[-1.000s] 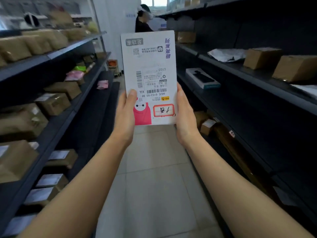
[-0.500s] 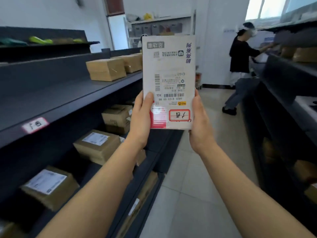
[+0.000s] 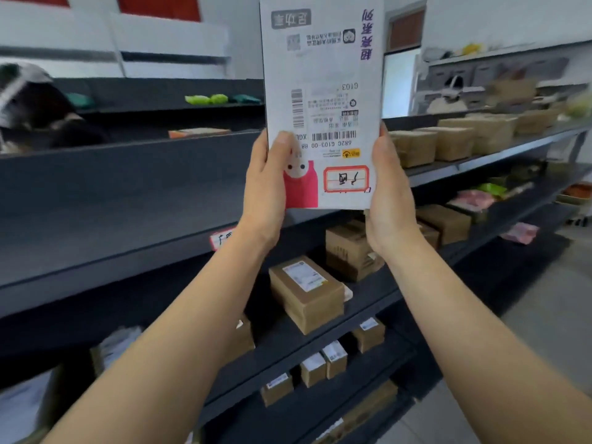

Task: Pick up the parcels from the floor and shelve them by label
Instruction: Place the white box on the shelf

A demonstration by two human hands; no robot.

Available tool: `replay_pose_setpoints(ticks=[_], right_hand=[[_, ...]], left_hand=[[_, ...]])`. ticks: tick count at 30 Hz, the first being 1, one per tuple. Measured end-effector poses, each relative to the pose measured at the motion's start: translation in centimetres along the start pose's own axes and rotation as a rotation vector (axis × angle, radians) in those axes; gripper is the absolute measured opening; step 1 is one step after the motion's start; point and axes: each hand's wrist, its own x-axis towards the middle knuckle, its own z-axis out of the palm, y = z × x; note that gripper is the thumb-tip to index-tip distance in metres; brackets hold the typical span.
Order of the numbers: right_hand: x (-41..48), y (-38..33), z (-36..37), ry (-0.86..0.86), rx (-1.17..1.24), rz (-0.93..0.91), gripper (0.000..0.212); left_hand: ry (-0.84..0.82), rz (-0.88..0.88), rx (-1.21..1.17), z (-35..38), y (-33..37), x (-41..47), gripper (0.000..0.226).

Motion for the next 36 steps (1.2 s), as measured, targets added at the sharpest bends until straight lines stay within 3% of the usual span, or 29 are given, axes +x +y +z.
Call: replay_pose_setpoints(ticks=[8, 11, 15, 21, 29, 34, 36], right_hand=[[5.4, 2.0, 6.6, -0.297, 0.084, 0.096, 0.052], [6.9, 2.8, 8.4, -0.32, 0.122, 0.201, 0.048], [7.5, 3.9, 10.4, -0.401, 0.058, 0.271, 0.053], [8.0, 5.8, 12.5, -0.446, -0.004, 0.329, 0.064], [7.9, 7.5, 13.2, -0.434, -0.032, 0.449, 0.089], [8.0, 8.0, 13.2, -0.413, -0.071, 0.415, 0.058], [8.0, 7.9, 12.9, -0.365, -0.077, 0.37, 0.05]], left_hand=[[0.229, -0.005, 0.23, -5.3, 3.1, 2.7, 0.043], [0.24, -0.076, 0.386, -6.9, 4.1, 3.8, 0.056], [0.345, -0.213, 0.435, -8.8, 4.4, 4.6, 0.087], [0.43, -0.295, 0.534, -11.1, 3.0, 5.2, 0.067], [0.404, -0.348, 0.501, -12.8, 0.6, 5.8, 0.069], [0.413, -0.365, 0.518, -13.0, 0.9, 5.8, 0.071], [0.517, -0.271, 0.566, -12.8, 1.2, 5.5, 0.077]])
